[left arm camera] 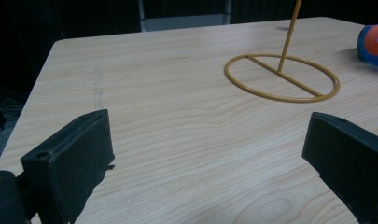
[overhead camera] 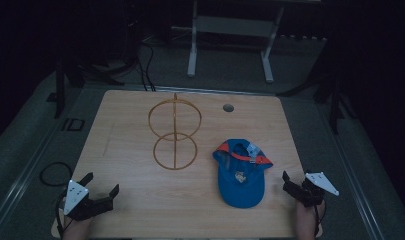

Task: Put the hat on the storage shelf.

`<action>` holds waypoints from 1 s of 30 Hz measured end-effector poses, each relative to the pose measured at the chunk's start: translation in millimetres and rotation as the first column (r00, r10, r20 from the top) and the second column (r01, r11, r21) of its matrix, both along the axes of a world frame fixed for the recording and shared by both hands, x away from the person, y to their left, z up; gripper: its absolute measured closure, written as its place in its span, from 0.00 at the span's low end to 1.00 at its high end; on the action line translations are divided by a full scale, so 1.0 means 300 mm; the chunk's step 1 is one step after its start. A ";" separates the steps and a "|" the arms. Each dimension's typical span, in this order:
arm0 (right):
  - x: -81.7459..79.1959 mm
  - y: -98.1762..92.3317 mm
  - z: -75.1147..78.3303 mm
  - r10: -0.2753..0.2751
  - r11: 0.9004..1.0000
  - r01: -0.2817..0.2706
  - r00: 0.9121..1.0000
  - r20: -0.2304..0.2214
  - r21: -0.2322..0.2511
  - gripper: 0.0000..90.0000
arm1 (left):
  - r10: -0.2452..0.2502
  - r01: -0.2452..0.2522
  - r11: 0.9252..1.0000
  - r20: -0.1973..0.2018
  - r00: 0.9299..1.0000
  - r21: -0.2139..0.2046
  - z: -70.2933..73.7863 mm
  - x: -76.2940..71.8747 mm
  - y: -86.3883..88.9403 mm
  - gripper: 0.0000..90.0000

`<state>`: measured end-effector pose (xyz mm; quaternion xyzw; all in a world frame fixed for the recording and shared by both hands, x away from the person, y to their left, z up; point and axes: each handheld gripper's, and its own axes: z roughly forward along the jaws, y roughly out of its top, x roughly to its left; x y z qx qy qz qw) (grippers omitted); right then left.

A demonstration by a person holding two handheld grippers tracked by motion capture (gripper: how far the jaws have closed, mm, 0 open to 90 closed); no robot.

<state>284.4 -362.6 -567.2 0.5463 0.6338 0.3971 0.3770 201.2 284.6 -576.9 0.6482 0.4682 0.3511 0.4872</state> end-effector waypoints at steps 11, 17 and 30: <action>0.022 0.001 0.009 0.056 0.998 -0.055 0.997 -0.053 0.013 0.16 | 0.003 -0.003 1.000 0.000 1.000 -0.005 0.003 -0.002 0.001 0.02; 0.061 -0.009 0.079 0.112 0.994 -0.112 0.992 -0.057 0.014 0.16 | 0.002 -0.002 1.000 -0.001 1.000 -0.002 0.002 0.000 0.000 0.02; 0.186 0.068 0.220 0.290 0.957 -0.287 0.952 -0.099 0.042 0.15 | -0.006 0.006 1.000 -0.011 1.000 0.011 0.000 0.001 -0.005 0.02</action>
